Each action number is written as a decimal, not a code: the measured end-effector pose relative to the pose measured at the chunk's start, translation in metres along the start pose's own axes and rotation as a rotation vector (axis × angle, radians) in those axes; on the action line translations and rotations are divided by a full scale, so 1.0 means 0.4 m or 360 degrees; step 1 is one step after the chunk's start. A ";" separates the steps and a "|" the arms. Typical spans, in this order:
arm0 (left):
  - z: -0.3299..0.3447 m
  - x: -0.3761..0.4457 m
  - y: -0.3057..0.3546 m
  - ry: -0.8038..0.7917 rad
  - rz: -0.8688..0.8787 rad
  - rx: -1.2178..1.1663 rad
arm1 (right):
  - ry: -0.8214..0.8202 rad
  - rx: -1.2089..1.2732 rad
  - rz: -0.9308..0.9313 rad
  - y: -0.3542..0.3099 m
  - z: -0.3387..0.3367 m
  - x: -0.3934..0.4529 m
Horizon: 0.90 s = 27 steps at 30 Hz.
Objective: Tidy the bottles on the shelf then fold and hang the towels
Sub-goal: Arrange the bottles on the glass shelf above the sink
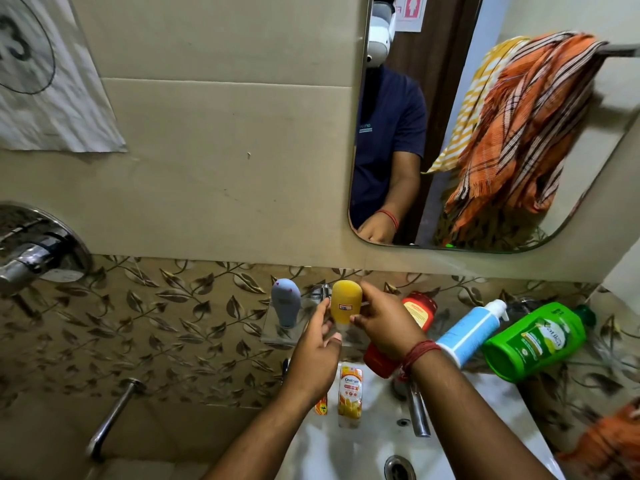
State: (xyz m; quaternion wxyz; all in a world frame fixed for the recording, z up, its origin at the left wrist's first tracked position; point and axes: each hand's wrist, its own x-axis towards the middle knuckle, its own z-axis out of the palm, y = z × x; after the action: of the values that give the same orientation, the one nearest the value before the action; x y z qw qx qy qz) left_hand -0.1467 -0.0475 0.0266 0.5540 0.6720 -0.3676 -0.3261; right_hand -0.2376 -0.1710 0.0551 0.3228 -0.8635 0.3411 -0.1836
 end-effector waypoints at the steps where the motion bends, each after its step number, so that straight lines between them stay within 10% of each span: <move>1: 0.001 0.001 -0.001 -0.0001 -0.0002 0.0001 | 0.0003 0.0007 0.0012 0.000 0.000 0.000; 27: 0.064 -0.064 -0.045 0.0040 0.0008 0.0090 | 0.0389 -0.0597 0.0027 0.013 -0.049 -0.198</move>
State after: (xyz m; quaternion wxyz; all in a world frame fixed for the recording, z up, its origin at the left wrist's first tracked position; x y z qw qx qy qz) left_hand -0.1793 -0.0364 0.0051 0.5402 0.6906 -0.3713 -0.3056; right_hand -0.3060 -0.1265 0.0579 0.1145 -0.8769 0.4131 -0.2175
